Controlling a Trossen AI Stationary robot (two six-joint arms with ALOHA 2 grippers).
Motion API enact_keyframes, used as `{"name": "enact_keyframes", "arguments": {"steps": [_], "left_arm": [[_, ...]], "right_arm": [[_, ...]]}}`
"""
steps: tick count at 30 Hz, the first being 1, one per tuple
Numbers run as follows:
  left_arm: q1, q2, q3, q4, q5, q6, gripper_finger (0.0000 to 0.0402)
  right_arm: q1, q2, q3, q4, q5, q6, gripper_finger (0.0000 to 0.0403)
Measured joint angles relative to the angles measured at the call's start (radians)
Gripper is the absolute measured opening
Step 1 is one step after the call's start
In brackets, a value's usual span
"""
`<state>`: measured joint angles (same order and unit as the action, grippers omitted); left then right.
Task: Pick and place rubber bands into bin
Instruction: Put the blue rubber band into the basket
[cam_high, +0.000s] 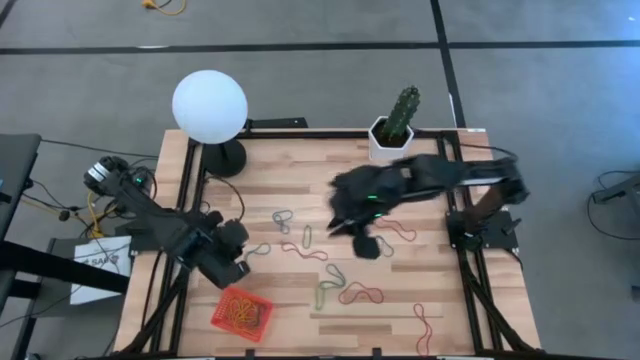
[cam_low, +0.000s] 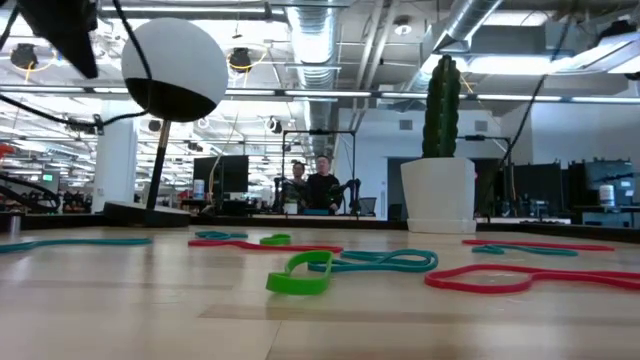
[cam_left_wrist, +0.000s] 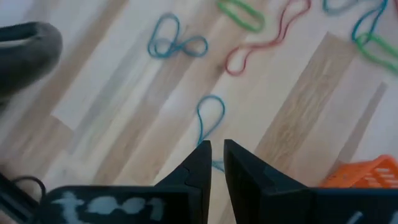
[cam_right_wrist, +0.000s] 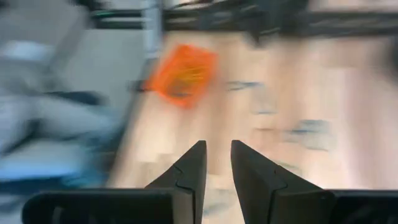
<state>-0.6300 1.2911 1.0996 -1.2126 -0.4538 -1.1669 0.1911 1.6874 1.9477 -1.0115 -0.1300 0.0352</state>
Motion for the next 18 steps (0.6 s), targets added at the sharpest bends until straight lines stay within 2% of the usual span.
{"name": "enact_keyframes", "arguments": {"steps": [2, 3, 6, 9, 13, 18], "left_arm": [[0.002, -0.034, 0.000, -0.017, -0.045, 0.003, 0.0033], [0.000, -0.055, -0.001, -0.032, -0.071, 0.003, 0.0033], [-0.014, -0.125, -0.032, -0.044, -0.144, -0.022, 0.0033], [-0.029, -0.192, -0.101, -0.009, -0.157, -0.056, 0.0033], [-0.039, -0.246, -0.255, 0.197, -0.096, -0.058, 0.0033], [-0.012, -0.265, -0.452, 0.551, -0.038, 0.039, 0.0033]], "right_arm": [[0.019, -0.076, -0.081, 0.020, 0.147, -0.002, 0.0067], [0.028, -0.111, -0.136, 0.032, 0.181, -0.004, 0.0067], [0.045, -0.214, -0.358, 0.154, 0.195, -0.017, 0.0067], [0.032, -0.337, -0.615, 0.342, 0.191, 0.015, 0.0067], [-0.009, -0.490, -0.942, 0.600, 0.196, 0.132, 0.0067], [-0.004, -0.600, -1.265, 0.954, 0.171, 0.159, 0.0067]]}}
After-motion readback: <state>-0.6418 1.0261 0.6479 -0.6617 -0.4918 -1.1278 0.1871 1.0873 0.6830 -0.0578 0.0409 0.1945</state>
